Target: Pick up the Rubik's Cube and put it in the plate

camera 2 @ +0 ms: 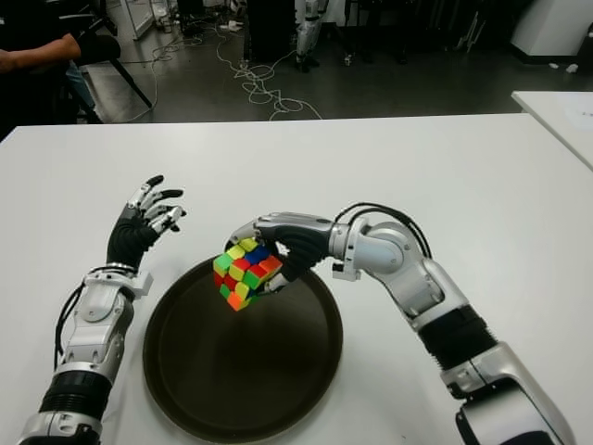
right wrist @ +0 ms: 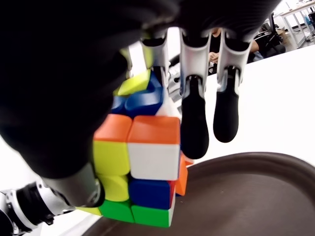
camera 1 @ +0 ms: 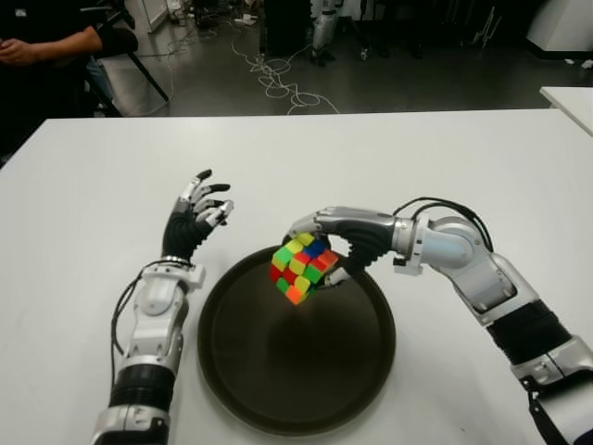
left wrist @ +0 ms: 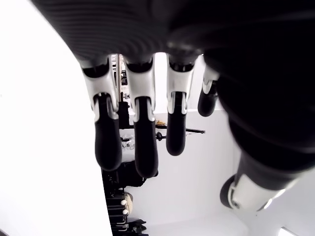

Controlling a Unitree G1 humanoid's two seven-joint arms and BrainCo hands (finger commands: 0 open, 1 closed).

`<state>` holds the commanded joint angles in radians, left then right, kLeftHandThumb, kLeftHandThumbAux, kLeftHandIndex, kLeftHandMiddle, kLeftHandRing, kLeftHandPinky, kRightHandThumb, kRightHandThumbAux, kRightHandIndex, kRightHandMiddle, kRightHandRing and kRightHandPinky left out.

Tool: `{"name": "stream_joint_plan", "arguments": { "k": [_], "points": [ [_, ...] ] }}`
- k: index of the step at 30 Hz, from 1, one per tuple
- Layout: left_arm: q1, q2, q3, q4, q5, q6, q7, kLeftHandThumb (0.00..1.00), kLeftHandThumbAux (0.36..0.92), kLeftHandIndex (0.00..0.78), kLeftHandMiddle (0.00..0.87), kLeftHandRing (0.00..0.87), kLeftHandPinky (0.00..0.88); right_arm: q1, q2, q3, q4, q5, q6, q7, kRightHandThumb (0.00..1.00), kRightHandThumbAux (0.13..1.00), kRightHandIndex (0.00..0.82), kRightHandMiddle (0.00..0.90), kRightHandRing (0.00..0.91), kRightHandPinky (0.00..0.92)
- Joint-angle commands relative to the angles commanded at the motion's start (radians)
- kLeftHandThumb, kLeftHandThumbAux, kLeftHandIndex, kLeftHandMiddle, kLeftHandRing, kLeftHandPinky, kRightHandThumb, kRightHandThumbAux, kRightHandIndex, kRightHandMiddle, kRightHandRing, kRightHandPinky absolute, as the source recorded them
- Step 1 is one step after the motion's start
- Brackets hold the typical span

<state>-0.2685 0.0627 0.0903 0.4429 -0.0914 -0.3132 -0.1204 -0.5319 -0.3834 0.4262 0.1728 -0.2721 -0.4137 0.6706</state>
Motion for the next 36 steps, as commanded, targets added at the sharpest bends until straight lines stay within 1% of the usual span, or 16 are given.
{"name": "stream_joint_plan", "arguments": {
  "k": [4, 9, 12, 14, 18, 20, 22, 28, 32, 33, 34, 36],
  "points": [
    [0.002, -0.003, 0.0, -0.006, 0.002, 0.002, 0.002, 0.436, 0.692, 0.093, 0.284, 0.394, 0.497, 0.0, 0.001, 0.01, 0.004, -0.045, 0.003, -0.013, 0.688, 0.737, 0.42, 0.697, 0.726, 0.741],
    [0.004, -0.004, -0.001, -0.009, 0.006, 0.002, 0.003, 0.437, 0.69, 0.094, 0.283, 0.39, 0.492, 0.0, 0.002, 0.011, 0.005, -0.079, -0.001, -0.022, 0.688, 0.738, 0.419, 0.688, 0.719, 0.73],
    [0.003, -0.003, -0.002, -0.005, 0.011, -0.007, 0.002, 0.437, 0.692, 0.097, 0.282, 0.388, 0.49, -0.007, 0.005, 0.029, 0.026, -0.14, -0.018, -0.054, 0.688, 0.738, 0.419, 0.679, 0.71, 0.713],
    [0.002, -0.004, -0.001, -0.002, 0.013, -0.011, 0.001, 0.439, 0.693, 0.101, 0.282, 0.386, 0.488, -0.011, 0.006, 0.037, 0.038, -0.166, -0.029, -0.07, 0.688, 0.737, 0.419, 0.675, 0.703, 0.697],
    [0.002, -0.005, -0.001, 0.0, 0.014, -0.014, 0.0, 0.44, 0.693, 0.1, 0.282, 0.385, 0.485, -0.015, 0.009, 0.044, 0.055, -0.189, -0.042, -0.09, 0.687, 0.737, 0.42, 0.671, 0.693, 0.673],
    [0.002, -0.004, -0.002, 0.002, 0.015, -0.017, -0.002, 0.439, 0.693, 0.099, 0.282, 0.385, 0.484, -0.017, 0.011, 0.052, 0.068, -0.219, -0.052, -0.115, 0.687, 0.737, 0.42, 0.669, 0.688, 0.667],
    [0.002, -0.004, -0.001, 0.004, 0.015, -0.021, -0.004, 0.438, 0.693, 0.097, 0.28, 0.384, 0.481, -0.019, 0.014, 0.06, 0.08, -0.245, -0.059, -0.136, 0.687, 0.737, 0.42, 0.666, 0.683, 0.665],
    [0.0, -0.004, 0.0, 0.013, 0.013, -0.031, -0.009, 0.439, 0.695, 0.092, 0.272, 0.383, 0.489, -0.024, 0.023, 0.07, 0.117, -0.284, -0.087, -0.183, 0.687, 0.735, 0.42, 0.653, 0.673, 0.66],
    [-0.001, -0.005, 0.0, 0.019, 0.011, -0.038, -0.011, 0.433, 0.697, 0.093, 0.27, 0.38, 0.48, -0.024, 0.028, 0.069, 0.139, -0.3, -0.122, -0.234, 0.686, 0.734, 0.421, 0.617, 0.639, 0.626],
    [-0.001, -0.005, 0.001, 0.021, 0.011, -0.041, -0.012, 0.432, 0.698, 0.092, 0.271, 0.38, 0.483, -0.024, 0.03, 0.069, 0.146, -0.303, -0.133, -0.25, 0.686, 0.734, 0.42, 0.585, 0.609, 0.6],
    [-0.002, -0.005, 0.001, 0.024, 0.012, -0.044, -0.012, 0.432, 0.698, 0.092, 0.272, 0.38, 0.484, -0.023, 0.034, 0.067, 0.155, -0.308, -0.148, -0.276, 0.686, 0.734, 0.42, 0.573, 0.598, 0.59],
    [-0.004, -0.004, 0.001, 0.028, 0.013, -0.049, -0.012, 0.432, 0.698, 0.092, 0.277, 0.384, 0.49, -0.021, 0.04, 0.064, 0.172, -0.319, -0.173, -0.321, 0.686, 0.734, 0.419, 0.51, 0.541, 0.538]
  ]
}}
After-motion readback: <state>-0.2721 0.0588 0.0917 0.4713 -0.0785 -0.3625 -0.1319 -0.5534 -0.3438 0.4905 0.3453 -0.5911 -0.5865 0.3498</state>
